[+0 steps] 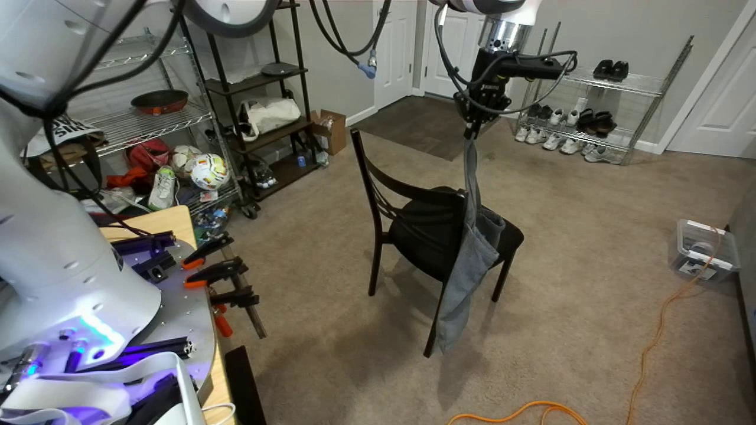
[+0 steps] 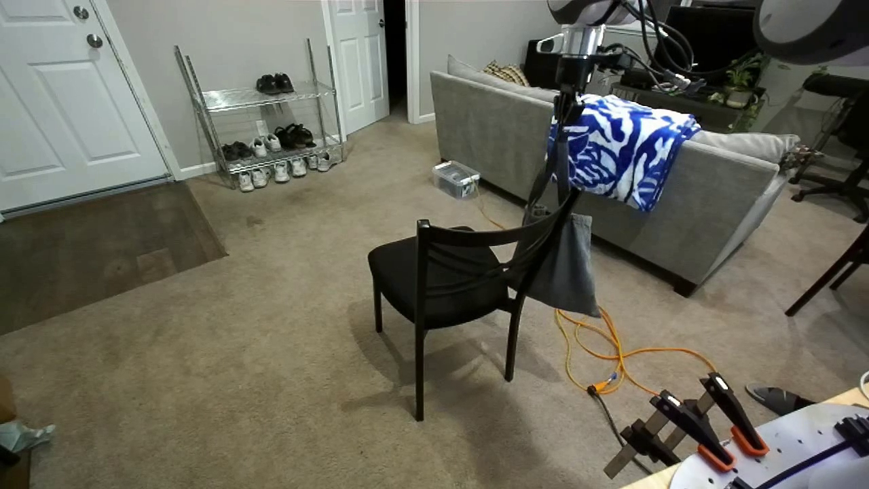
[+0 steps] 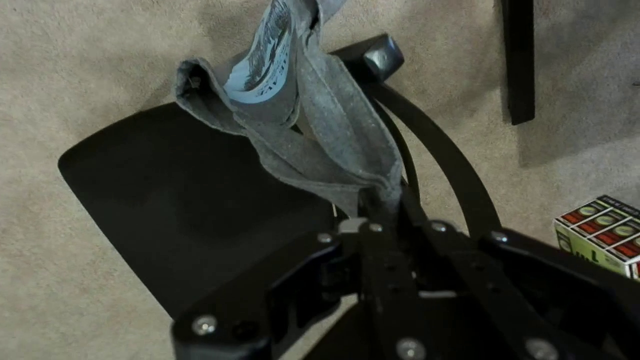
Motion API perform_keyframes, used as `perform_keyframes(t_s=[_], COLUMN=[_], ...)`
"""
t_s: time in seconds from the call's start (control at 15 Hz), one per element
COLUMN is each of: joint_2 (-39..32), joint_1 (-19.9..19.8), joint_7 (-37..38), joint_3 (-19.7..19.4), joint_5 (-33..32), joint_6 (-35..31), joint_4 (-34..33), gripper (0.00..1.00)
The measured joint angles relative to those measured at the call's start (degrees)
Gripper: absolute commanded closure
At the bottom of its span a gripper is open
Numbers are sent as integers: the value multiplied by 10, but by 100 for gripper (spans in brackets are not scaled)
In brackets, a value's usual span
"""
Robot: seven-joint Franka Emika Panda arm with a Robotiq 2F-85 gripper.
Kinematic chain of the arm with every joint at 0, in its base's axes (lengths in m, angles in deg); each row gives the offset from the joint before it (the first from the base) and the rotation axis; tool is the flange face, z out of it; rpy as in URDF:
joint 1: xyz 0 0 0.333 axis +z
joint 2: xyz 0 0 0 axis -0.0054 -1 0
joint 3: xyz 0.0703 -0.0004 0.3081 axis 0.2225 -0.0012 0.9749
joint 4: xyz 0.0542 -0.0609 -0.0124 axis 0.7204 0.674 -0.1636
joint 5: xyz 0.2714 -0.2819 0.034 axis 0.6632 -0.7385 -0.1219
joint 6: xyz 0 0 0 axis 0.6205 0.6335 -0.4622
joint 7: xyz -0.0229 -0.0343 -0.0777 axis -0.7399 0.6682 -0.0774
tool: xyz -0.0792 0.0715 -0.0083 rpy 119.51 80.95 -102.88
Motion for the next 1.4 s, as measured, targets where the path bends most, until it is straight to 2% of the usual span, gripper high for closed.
perform_keyframes(t_s=[0.2,0.33,0.93,1.4], joint_2=[2,2,0,0], joint_1=[16,13,-74,-68], joint_7=[-11,-11,-10,-10], joint_3=[1,0,-15,-8], joint_5=[-1,-1,13,13], joint_6=[-1,-1,-1,-1], joint_4=[-2,-4,-3,-3], gripper=[97,97,97,97])
